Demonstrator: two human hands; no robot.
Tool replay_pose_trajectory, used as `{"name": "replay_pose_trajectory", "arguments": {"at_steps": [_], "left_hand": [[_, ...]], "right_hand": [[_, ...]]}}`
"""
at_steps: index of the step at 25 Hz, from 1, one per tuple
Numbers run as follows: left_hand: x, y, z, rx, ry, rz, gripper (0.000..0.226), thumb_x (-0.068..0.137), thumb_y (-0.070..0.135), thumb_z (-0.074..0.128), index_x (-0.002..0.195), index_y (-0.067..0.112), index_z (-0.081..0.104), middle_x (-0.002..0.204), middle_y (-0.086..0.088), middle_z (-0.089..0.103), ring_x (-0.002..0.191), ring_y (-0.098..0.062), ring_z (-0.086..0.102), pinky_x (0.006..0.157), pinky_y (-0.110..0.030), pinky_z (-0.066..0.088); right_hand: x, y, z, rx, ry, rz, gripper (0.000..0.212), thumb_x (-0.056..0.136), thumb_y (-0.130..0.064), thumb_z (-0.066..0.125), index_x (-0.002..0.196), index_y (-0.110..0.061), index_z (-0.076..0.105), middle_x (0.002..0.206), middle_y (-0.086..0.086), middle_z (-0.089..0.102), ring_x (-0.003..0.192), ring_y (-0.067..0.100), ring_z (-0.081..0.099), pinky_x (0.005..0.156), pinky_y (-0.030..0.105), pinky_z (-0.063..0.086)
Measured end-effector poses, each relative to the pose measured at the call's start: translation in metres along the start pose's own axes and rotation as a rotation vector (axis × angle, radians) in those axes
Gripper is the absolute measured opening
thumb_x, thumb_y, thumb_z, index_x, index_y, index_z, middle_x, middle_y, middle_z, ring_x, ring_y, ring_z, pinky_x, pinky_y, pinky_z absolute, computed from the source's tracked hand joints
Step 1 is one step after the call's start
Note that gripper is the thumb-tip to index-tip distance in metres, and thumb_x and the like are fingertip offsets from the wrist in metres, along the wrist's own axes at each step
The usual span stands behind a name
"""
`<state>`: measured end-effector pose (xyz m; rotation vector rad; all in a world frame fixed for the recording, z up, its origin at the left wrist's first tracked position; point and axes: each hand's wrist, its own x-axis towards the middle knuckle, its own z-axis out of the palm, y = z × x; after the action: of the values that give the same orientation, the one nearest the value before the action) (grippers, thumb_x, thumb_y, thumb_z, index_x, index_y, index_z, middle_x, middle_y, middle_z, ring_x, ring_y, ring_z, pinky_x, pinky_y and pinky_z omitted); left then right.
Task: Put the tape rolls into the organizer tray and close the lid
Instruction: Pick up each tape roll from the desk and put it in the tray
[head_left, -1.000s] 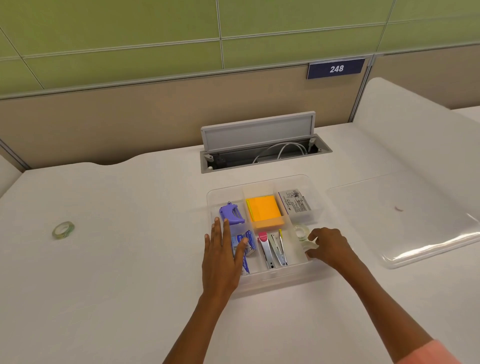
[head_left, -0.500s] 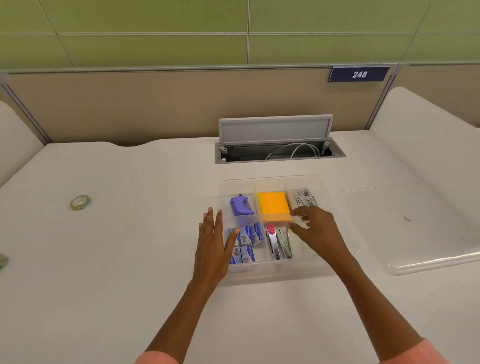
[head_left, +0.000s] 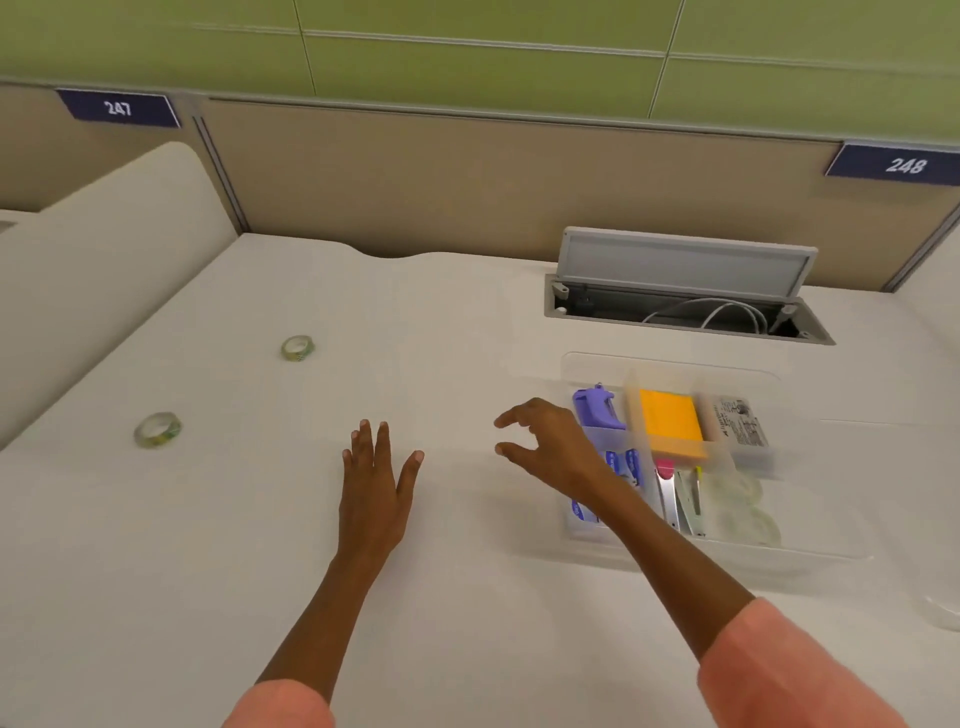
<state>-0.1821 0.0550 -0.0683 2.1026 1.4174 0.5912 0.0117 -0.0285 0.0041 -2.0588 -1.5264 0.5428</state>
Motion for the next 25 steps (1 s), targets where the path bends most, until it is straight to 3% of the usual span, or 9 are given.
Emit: {"name": "replay_pose_trajectory", "arguments": {"at_steps": [6, 11, 15, 19, 25], "left_hand": [[0.033, -0.074, -0.043, 0.097, 0.044, -0.095, 0.063, 0.093, 0.041, 0.033, 0.143, 0.009, 0.013, 0.156, -0.013, 0.004, 0.144, -0.025, -0.002, 0.119, -0.039, 0.002], [0.066, -0.117, -0.062, 0.219, 0.067, -0.129, 0.062, 0.093, 0.040, 0.034, 0.141, 0.005, 0.018, 0.154, -0.018, 0.012, 0.144, -0.029, 0.006, 0.119, -0.041, 0.006], [0.077, -0.126, -0.058, 0.375, 0.130, -0.099, 0.065, 0.092, 0.048, 0.027, 0.140, 0.006, 0.022, 0.153, -0.018, 0.020, 0.143, -0.028, 0.014, 0.119, -0.040, 0.008], [0.081, -0.128, -0.053, 0.411, 0.124, -0.112, 0.072, 0.088, 0.056, 0.017, 0.142, 0.008, 0.018, 0.154, -0.016, 0.017, 0.143, -0.026, 0.012, 0.119, -0.039, 0.005], [0.081, -0.128, -0.053, 0.410, 0.134, -0.117, 0.072, 0.088, 0.057, 0.014, 0.142, 0.010, 0.015, 0.154, -0.015, 0.014, 0.144, -0.025, 0.009, 0.118, -0.038, 0.002]], "right_hand": [[0.064, -0.046, 0.055, -0.032, -0.118, -0.090, 0.030, 0.086, -0.025, 0.063, 0.114, -0.017, 0.059, 0.118, 0.009, 0.058, 0.109, 0.025, 0.054, 0.093, 0.034, 0.044], [0.121, -0.080, 0.097, -0.084, -0.170, -0.155, 0.036, 0.088, -0.023, 0.059, 0.123, -0.017, 0.053, 0.128, 0.010, 0.051, 0.118, 0.027, 0.049, 0.099, 0.033, 0.039], [0.165, -0.100, 0.123, -0.131, -0.172, -0.171, 0.043, 0.089, -0.022, 0.056, 0.130, -0.016, 0.046, 0.139, 0.009, 0.043, 0.125, 0.027, 0.044, 0.101, 0.034, 0.038], [0.205, -0.116, 0.152, -0.209, -0.185, -0.190, 0.053, 0.090, -0.022, 0.054, 0.139, -0.016, 0.035, 0.147, 0.013, 0.033, 0.131, 0.033, 0.036, 0.107, 0.044, 0.036], [0.249, -0.133, 0.183, -0.328, -0.225, -0.173, 0.065, 0.087, -0.037, 0.057, 0.142, -0.021, 0.025, 0.151, 0.019, 0.023, 0.134, 0.040, 0.028, 0.109, 0.050, 0.028]]}}
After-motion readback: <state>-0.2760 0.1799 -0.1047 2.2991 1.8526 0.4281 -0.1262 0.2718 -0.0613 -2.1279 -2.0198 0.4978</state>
